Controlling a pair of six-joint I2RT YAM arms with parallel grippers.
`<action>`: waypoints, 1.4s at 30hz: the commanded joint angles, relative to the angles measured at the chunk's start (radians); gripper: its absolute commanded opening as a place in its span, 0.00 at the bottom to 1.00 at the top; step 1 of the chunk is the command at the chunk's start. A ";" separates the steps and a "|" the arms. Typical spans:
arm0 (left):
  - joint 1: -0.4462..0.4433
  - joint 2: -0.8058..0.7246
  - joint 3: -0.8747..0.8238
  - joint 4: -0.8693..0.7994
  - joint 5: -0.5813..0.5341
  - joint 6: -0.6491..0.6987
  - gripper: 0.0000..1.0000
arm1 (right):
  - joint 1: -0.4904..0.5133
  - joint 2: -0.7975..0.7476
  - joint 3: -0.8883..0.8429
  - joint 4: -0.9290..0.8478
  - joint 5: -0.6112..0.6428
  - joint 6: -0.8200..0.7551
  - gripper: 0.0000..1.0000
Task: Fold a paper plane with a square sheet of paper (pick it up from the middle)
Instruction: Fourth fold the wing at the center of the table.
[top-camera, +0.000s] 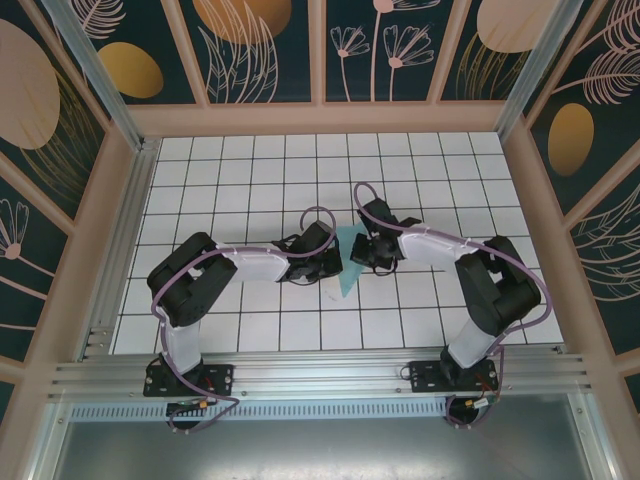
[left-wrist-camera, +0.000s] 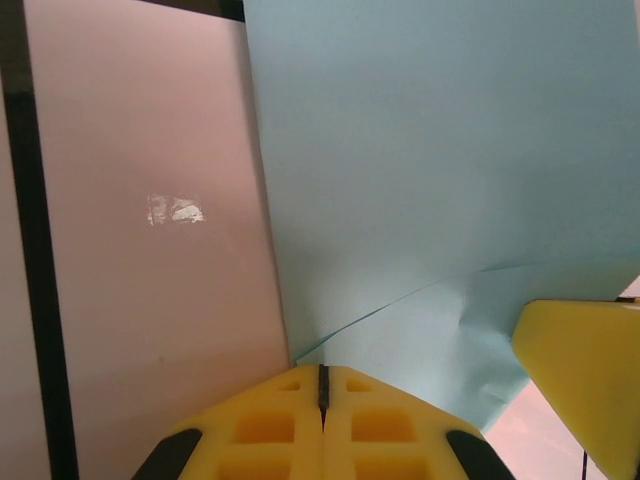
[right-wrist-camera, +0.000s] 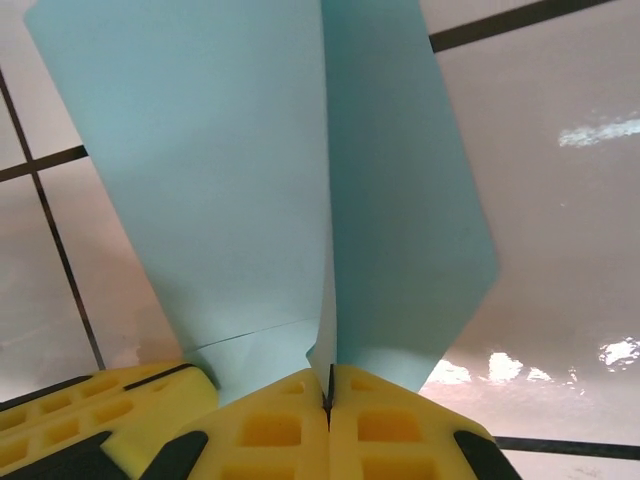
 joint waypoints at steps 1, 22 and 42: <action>0.005 0.029 0.002 -0.042 -0.004 -0.003 0.01 | 0.013 0.015 0.036 -0.044 0.022 -0.005 0.04; 0.006 0.032 -0.023 -0.009 0.002 -0.021 0.00 | 0.029 0.054 0.038 0.068 -0.127 0.105 0.04; 0.029 -0.038 -0.127 0.151 0.062 -0.076 0.00 | 0.000 0.062 -0.057 0.206 -0.182 0.247 0.03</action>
